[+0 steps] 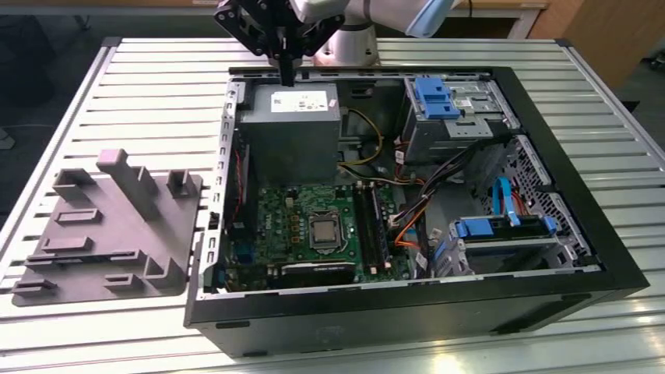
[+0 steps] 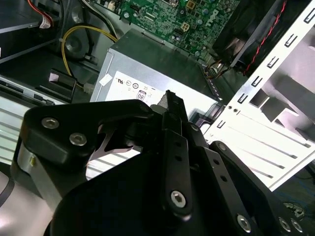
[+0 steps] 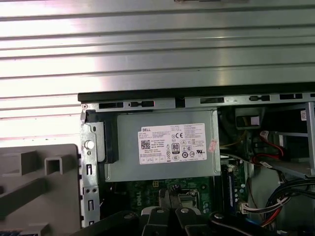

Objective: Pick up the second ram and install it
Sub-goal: 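Reach for the second ram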

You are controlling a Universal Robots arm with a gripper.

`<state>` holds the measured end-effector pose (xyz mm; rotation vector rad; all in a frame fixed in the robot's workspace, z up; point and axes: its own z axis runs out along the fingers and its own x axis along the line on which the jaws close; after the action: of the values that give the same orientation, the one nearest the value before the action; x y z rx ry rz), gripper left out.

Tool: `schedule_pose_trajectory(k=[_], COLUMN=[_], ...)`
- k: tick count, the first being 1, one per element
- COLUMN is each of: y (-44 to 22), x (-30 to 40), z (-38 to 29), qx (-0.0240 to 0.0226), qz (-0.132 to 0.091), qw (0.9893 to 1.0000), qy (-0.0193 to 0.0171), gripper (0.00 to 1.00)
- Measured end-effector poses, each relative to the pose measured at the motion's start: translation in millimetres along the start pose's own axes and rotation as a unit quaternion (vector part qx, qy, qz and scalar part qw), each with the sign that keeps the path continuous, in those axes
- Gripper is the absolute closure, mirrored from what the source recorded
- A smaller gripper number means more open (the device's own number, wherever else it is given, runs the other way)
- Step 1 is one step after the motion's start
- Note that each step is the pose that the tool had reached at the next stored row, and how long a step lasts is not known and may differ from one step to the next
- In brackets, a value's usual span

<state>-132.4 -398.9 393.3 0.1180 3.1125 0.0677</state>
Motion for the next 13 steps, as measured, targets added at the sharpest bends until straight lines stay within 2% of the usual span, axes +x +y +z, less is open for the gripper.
schedule_pose_trajectory(k=[10,13], y=[-0.2,-0.4], x=[3.0,5.9], z=[-0.1,-0.2], qx=[0.0000,0.0000], qz=[0.000,0.000], qw=[1.0000,1.0000], qy=[0.0000,0.0000], gripper=[0.89,0.89])
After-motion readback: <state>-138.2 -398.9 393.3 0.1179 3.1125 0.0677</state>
